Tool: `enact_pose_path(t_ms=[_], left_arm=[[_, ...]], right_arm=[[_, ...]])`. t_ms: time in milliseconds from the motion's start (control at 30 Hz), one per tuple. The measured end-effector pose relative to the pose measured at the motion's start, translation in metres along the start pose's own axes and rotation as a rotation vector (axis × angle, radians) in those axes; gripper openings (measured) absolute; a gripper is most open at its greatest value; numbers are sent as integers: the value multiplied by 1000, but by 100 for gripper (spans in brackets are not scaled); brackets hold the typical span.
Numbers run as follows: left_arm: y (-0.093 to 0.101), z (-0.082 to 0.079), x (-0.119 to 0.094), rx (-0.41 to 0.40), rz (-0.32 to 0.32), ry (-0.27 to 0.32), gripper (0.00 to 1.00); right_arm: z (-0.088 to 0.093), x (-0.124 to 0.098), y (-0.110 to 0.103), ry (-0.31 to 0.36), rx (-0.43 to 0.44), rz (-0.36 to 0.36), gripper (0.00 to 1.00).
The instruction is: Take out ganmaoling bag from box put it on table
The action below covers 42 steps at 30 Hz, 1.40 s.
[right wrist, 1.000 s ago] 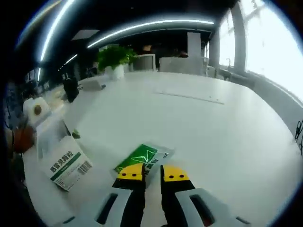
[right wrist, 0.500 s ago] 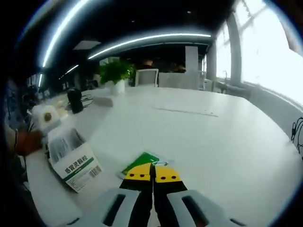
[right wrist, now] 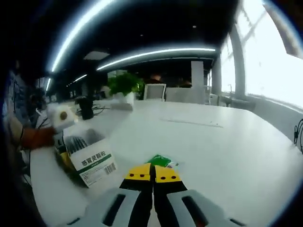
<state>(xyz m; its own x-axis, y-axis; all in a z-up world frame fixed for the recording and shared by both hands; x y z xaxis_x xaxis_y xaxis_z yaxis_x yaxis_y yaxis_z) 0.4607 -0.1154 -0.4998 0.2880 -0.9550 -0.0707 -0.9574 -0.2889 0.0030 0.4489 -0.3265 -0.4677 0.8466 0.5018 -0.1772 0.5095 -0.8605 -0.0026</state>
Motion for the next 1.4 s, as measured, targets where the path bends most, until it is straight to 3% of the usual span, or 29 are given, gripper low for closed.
enact_pose_path(t_ms=[67,200,300,833,1167,1400], left_arm=[[0,0,0,0,0,0,50],[0,0,0,0,0,0,50],[0,0,0,3,0,-1,50],[0,0,-1,6,1,-1,50],[0,0,-1,4,1,-1,50],[1,1,-1,5,0,-3,50]], right_arm=[[3,-3,-6,-5,-38,-38,0],[5,-9,-11,20,-70,-34,0],[7,-14,-14,40,-153,-31,0],[31,-26,-16,107,-67,-39,0],[28,-32,-21,146,-106,-44,0],[33,-30,-23,114,-106,-47,0]])
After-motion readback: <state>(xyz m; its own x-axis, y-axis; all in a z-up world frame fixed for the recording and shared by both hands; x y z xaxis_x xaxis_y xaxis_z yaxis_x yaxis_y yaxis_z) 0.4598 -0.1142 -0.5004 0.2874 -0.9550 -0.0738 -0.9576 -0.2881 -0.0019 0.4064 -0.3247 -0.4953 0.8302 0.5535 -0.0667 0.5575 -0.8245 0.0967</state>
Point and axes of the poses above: the point that each gripper's makers call its tool centre point, and the gripper's own axes: x roughly forward along the fingers, y roughly to its right, z roughly out of its underside, the point moved 5 cm from there along -x, roughly backward along the fingers, and after that the axes turned 6 degrees about y, right-handed, at the moved point
